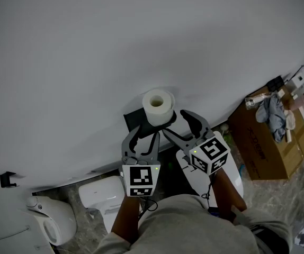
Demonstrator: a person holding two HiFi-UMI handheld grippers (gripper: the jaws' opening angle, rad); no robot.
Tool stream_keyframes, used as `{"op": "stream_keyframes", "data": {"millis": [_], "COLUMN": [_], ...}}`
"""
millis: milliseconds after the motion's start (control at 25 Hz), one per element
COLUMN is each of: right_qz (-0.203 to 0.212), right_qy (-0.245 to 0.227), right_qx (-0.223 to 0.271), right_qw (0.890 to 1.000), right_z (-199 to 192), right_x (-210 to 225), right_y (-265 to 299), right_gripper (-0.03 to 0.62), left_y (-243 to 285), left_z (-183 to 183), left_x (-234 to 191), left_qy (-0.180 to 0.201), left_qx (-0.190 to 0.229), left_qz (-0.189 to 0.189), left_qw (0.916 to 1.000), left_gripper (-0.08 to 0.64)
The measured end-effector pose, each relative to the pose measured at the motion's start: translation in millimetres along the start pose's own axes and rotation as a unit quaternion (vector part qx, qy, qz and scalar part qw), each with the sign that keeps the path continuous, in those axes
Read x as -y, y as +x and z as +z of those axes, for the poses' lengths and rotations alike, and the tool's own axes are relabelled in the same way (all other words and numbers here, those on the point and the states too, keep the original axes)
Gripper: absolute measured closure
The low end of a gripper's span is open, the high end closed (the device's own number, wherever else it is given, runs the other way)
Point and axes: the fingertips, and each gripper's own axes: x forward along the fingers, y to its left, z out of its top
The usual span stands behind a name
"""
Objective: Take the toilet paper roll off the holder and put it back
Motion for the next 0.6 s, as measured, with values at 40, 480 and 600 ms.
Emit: {"op": "stream_keyframes", "data": {"millis": [40,480,600], "right_qz": [-0.002,-0.017,-0.029], "right_qy": [0.0,-0.012,-0.018], "right_qx": [-0.001,0.009,0.019], "right_qw": [1.0,1.0,0.999], "right_z": [-0.7,1.0,3.3], "right_x": [-2.0,-40.7,-52.7], "right_y": [-1.8,-30.9,-44.6], "right_gripper": [0.272,0.273,0.378], "left_y": [-3.3,-48.1,-64.9], "left_z": [-1.3,0.2,2.2], "left_x": [0.1,2.1,5.1], "left_qy": [-0.007,-0.032,-0.039], "left_qx": [0.003,0.038,0.054], "left_qz": [0.0,0.015,0.017], "left_qw": [1.0,0.9987,0.9977], "left_gripper": [0.376,0.451,0.477]}}
